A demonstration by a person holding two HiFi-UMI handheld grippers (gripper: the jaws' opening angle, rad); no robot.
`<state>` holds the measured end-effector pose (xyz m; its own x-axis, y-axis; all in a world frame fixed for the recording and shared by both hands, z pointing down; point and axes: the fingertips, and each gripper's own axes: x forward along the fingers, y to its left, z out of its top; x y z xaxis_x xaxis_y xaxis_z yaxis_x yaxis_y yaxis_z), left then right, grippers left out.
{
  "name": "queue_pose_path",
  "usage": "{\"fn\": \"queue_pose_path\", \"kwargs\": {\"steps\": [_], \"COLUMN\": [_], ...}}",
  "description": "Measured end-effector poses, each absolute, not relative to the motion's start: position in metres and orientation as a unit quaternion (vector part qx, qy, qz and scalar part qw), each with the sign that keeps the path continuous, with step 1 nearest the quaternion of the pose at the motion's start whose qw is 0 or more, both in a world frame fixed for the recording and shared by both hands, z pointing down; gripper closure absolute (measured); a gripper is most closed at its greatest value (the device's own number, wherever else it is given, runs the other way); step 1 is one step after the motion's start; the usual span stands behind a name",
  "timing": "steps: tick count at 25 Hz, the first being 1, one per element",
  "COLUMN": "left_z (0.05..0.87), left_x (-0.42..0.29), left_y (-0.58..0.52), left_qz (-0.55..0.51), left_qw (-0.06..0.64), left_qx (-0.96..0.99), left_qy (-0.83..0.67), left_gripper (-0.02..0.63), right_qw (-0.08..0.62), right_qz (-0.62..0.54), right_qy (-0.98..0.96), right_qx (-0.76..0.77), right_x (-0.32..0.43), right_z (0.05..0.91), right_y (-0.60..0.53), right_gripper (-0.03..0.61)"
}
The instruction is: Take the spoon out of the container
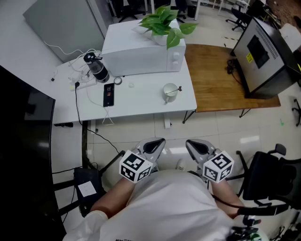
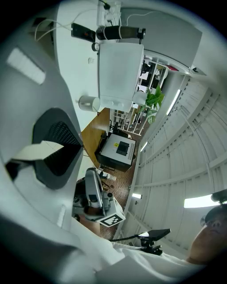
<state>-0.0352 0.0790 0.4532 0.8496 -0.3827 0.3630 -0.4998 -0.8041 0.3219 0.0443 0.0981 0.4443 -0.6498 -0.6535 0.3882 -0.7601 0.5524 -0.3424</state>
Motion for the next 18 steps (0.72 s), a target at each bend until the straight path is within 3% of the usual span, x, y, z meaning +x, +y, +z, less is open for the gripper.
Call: {"fn": "queue_pose_path", "kwargs": {"steps": [18], "left_z": [0.469], "left_x": [-0.080], "left_y": [0.061], "left_qz": [0.148], "left_qw": [0.221], "left_qx": [0.943], "left_qy": [-0.198], "left_gripper": [0.609], "right_qw": [0.110], "right_qz": [0.244], "right_qy": [-0.858], "right_qx": [0.438], "right_x": [0.002], "right_z": [0.448], "right_y": [0.076], "right_gripper": [0.571]}}
